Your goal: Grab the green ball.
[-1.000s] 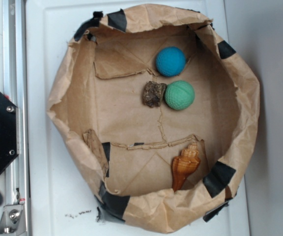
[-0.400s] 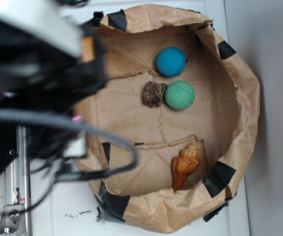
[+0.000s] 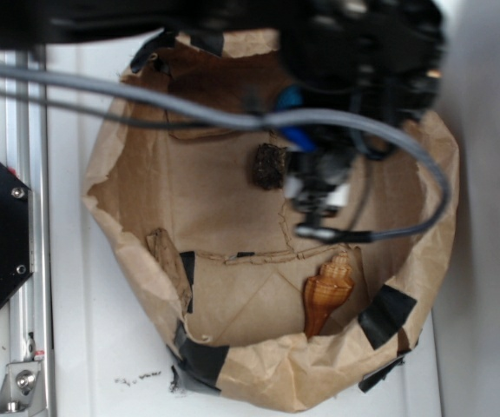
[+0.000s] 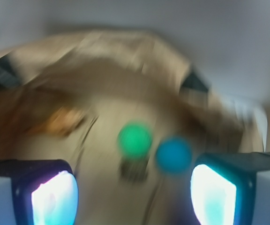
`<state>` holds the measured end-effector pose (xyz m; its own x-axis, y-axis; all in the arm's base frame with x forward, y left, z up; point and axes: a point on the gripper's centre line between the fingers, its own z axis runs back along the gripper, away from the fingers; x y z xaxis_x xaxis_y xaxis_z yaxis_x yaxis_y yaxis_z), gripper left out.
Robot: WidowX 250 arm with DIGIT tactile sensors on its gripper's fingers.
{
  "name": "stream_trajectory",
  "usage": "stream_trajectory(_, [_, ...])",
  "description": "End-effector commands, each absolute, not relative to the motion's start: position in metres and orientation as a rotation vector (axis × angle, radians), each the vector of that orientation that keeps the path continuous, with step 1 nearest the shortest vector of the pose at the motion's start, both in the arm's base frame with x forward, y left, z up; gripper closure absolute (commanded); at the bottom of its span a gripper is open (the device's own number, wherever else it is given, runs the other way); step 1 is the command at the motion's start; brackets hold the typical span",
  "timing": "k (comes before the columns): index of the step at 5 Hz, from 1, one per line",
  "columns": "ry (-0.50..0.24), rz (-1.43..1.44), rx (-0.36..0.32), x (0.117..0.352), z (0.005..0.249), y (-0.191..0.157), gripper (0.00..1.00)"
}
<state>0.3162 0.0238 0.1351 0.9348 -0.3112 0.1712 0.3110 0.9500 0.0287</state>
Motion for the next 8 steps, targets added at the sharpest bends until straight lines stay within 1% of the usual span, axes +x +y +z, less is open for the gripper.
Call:
stream_trajectory(1, [-0.259, -0.488, -0.015, 0.357, 0.123, -0.032, 0.0])
stream_trajectory(4, [-0.259, -0.488, -0.015, 0.357, 0.123, -0.032, 0.0])
stream_trajectory(5, [-0.238, -0.398, 0.02, 0.321, 0.136, -0.034, 0.0])
stream_trajectory(6, [-0.224, -0.349, 0.037, 0.293, 0.151, -0.038, 0.0])
stream_trajectory(7, [-0.214, -0.32, 0.07, 0.284, 0.15, -0.037, 0.0])
stream_trajectory(8, [-0.207, -0.34, 0.133, 0.303, 0.125, -0.035, 0.0])
